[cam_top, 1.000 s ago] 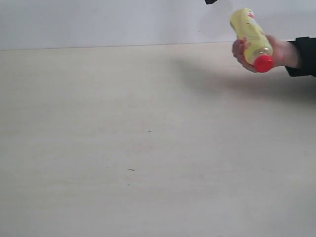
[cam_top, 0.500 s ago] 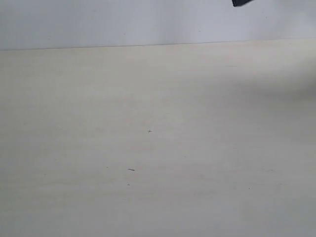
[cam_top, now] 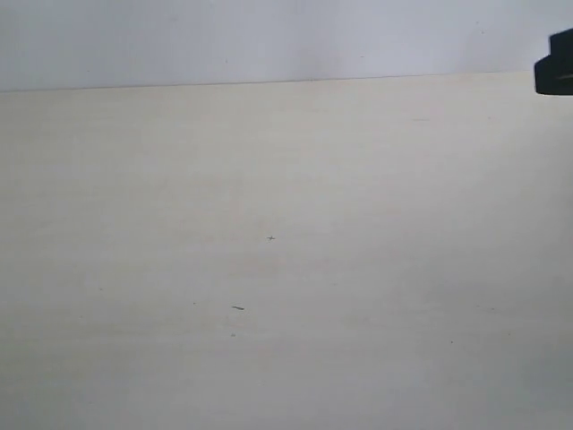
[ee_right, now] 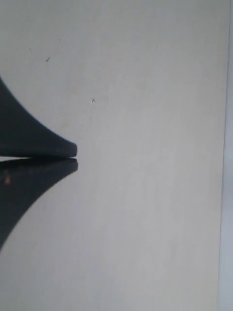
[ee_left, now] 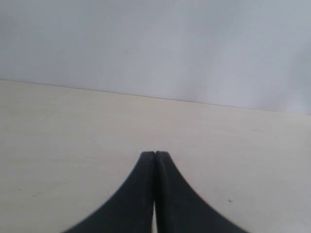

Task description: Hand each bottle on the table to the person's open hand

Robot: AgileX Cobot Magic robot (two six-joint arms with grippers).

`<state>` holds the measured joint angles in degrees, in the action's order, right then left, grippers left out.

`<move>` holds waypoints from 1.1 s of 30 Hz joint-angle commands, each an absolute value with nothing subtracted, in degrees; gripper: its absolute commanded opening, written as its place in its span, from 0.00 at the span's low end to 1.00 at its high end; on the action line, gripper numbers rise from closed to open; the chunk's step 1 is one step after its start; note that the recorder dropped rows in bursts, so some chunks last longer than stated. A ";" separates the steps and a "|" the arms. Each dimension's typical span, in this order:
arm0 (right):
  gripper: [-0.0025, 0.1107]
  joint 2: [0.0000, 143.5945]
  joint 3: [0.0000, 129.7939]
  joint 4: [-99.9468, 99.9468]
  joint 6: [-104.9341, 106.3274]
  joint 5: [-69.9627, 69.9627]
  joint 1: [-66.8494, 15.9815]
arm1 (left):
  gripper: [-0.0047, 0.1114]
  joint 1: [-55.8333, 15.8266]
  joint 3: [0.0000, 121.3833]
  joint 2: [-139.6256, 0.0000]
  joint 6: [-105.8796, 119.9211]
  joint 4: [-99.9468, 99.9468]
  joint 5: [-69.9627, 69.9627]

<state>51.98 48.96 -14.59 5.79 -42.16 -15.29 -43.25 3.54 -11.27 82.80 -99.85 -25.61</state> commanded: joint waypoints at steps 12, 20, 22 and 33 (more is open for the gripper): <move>0.02 34.78 47.78 -14.99 5.76 -43.57 -15.36 | 0.05 -43.43 3.19 -10.99 82.69 -99.95 -25.86; 0.02 32.37 47.78 -14.99 5.76 -43.57 -15.36 | 0.05 -43.43 3.19 -10.99 82.69 -99.95 -25.86; 0.02 31.46 47.78 -13.78 7.87 -42.38 -15.36 | 0.05 -43.43 3.19 -10.99 82.69 -99.95 -25.86; 0.02 18.46 36.07 -12.01 9.43 -21.32 -15.36 | 0.05 -43.43 3.19 -10.99 82.69 -99.95 -25.86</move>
